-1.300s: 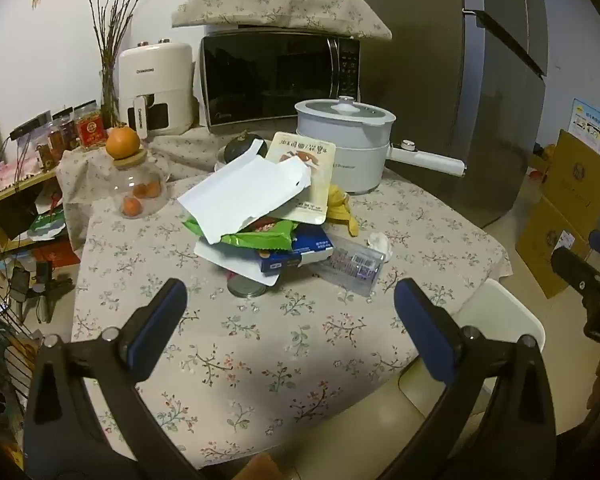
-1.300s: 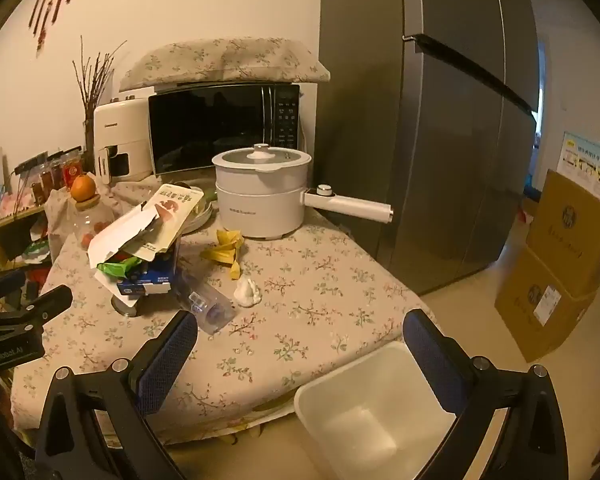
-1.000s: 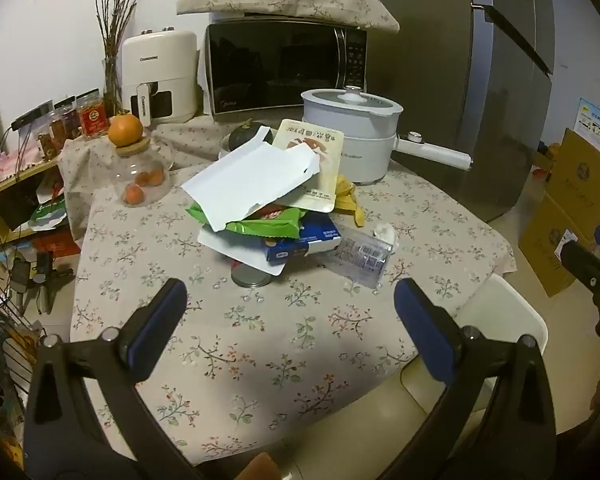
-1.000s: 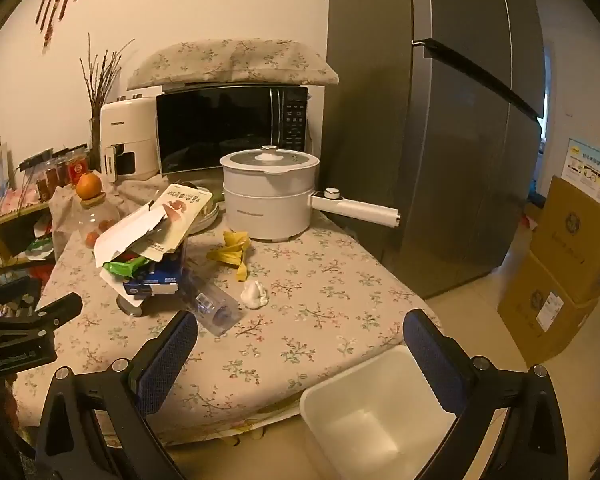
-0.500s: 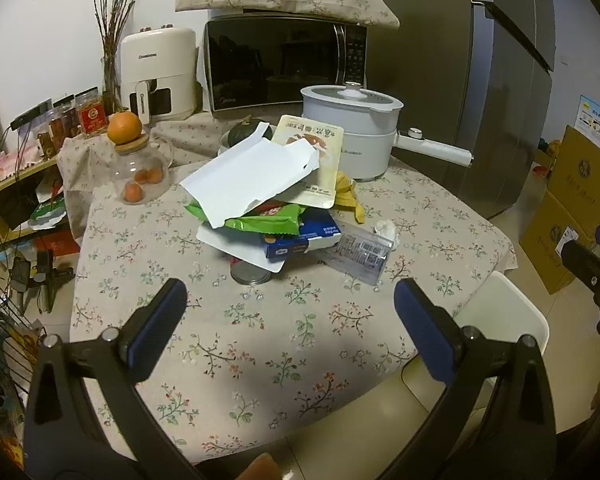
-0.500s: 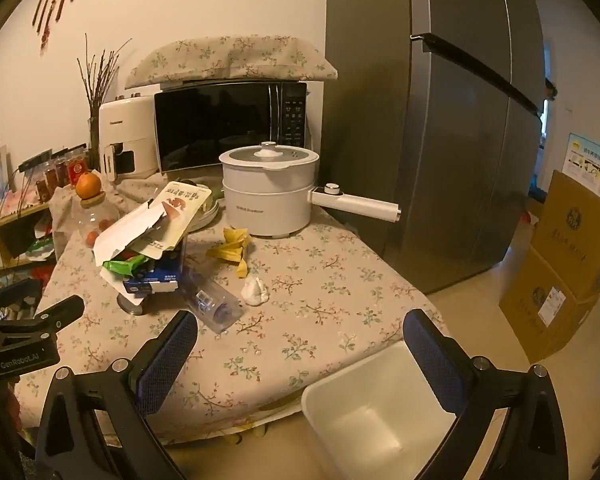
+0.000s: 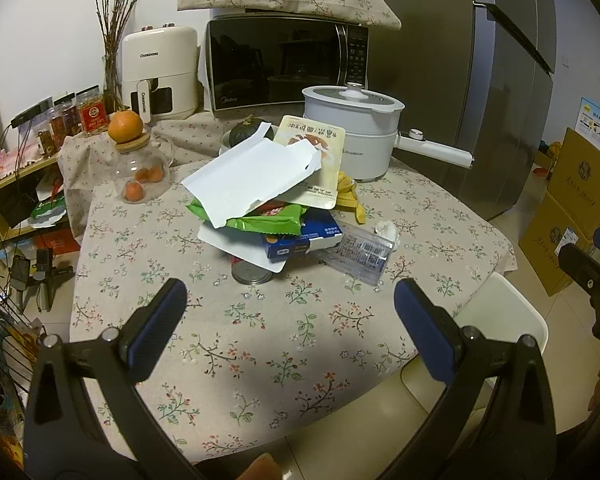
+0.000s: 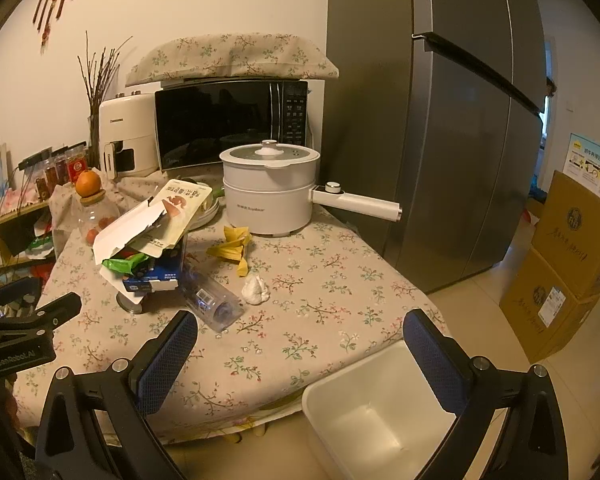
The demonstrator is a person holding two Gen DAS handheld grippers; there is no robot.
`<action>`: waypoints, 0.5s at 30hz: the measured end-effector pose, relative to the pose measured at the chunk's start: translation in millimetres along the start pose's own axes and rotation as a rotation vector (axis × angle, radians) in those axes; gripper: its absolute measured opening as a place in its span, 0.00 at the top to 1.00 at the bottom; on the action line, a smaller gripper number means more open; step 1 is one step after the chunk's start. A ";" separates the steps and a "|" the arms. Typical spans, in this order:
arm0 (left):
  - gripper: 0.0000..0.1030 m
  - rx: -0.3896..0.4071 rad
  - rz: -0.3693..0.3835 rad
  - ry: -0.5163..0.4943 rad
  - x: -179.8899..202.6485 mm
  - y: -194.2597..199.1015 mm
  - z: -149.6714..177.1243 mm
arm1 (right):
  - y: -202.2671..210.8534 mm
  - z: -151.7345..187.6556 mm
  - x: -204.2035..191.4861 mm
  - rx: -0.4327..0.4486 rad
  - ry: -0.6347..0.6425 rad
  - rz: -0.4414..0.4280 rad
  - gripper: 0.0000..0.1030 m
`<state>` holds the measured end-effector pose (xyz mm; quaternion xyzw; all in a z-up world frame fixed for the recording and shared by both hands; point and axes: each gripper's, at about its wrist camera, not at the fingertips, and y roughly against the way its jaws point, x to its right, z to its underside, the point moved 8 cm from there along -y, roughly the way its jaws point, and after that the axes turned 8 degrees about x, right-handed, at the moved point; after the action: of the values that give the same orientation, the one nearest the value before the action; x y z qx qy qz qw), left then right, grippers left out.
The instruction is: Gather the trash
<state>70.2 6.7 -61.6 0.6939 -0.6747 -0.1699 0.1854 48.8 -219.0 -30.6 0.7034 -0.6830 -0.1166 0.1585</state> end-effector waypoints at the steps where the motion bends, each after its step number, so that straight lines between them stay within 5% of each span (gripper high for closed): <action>1: 0.00 0.000 0.000 0.000 -0.1 0.0 -0.2 | 0.0 -0.1 0.1 0.000 0.000 0.000 0.00; 15: 0.00 0.003 -0.001 -0.003 -1.3 0.4 2.9 | -3.2 3.0 -2.4 -0.006 0.006 -0.002 0.00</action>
<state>68.5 7.9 -64.0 0.6942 -0.6750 -0.1698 0.1832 50.5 -216.8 -34.7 0.7039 -0.6815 -0.1165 0.1627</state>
